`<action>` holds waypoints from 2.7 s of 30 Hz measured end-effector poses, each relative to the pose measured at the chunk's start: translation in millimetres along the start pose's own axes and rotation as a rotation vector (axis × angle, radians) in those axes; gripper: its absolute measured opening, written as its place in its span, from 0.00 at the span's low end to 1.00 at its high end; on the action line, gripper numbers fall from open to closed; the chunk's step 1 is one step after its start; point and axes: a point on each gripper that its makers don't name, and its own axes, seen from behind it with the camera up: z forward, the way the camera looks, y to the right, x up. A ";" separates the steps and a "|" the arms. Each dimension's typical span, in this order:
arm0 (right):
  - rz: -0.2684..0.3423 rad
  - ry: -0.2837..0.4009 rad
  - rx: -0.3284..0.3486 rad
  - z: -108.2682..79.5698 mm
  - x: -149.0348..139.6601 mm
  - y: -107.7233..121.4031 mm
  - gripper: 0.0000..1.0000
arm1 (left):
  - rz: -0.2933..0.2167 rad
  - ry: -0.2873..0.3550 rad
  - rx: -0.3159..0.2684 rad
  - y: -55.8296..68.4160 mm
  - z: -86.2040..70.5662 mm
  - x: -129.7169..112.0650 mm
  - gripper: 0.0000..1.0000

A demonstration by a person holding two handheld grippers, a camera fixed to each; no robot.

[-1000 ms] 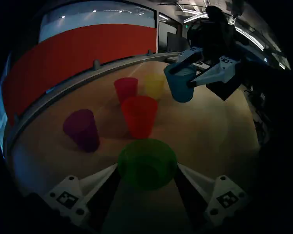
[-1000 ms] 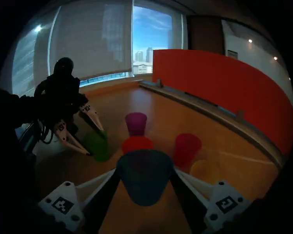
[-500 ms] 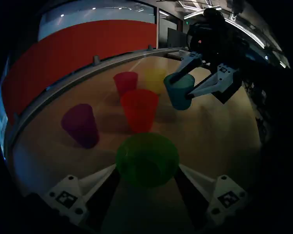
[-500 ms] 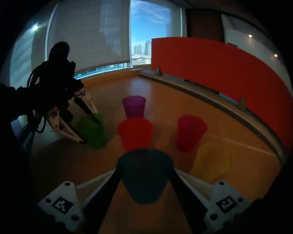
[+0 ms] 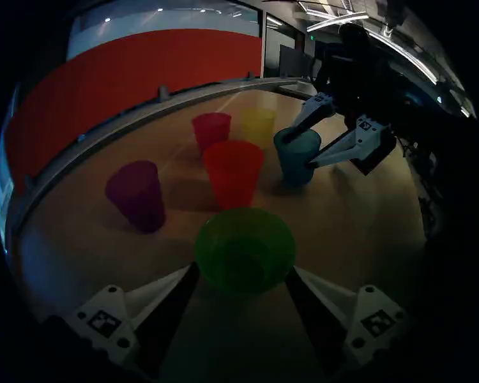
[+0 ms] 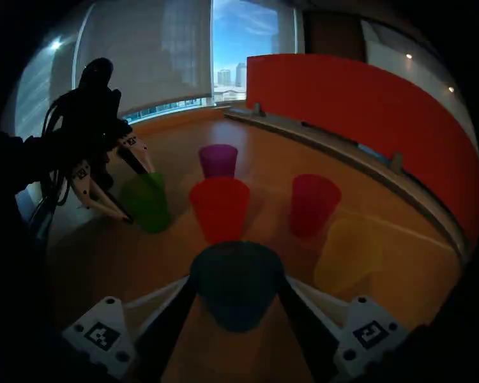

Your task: Pour water

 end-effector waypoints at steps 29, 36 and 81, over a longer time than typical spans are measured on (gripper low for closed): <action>0.065 0.016 -0.048 -26.6 -18.5 -0.5 1.00 | -0.032 0.016 0.066 -5.9 -24.4 -13.2 0.97; 0.093 0.036 -0.084 -44.7 -29.8 -1.0 1.00 | -0.058 0.038 0.102 -11.6 -40.8 -17.0 0.97; 0.218 0.461 -0.708 -178.4 26.5 52.2 1.00 | -0.213 0.564 0.640 -65.0 -177.9 28.7 0.97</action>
